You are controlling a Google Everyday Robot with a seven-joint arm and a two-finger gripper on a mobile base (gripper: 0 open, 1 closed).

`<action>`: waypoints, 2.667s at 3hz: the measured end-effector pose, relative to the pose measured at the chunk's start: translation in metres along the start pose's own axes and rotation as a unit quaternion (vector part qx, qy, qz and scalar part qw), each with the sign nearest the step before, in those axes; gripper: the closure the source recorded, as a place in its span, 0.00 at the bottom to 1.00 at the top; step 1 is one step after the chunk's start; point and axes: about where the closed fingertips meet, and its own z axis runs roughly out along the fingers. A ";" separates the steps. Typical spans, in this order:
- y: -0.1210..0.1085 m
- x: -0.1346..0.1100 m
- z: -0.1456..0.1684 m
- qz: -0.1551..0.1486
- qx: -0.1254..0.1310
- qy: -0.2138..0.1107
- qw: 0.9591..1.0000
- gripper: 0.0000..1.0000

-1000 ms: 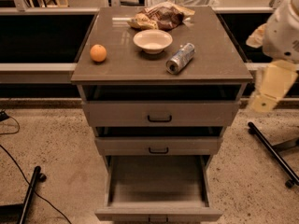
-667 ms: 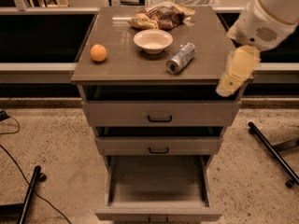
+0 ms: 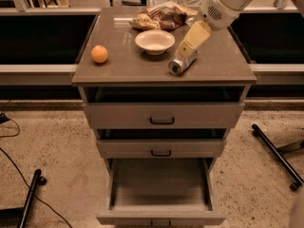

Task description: Place redbull can into bottom drawer

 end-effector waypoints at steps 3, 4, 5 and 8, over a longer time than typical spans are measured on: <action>-0.027 -0.025 0.106 0.227 0.005 0.051 0.972 0.00; -0.035 -0.023 0.128 0.258 0.027 0.066 0.964 0.14; -0.042 -0.015 0.145 0.266 0.063 0.088 0.958 0.45; 0.014 -0.020 0.102 0.122 -0.090 -0.126 0.980 1.00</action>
Offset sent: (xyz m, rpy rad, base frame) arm 0.0830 0.0496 -0.0795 0.1321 0.2473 -0.4886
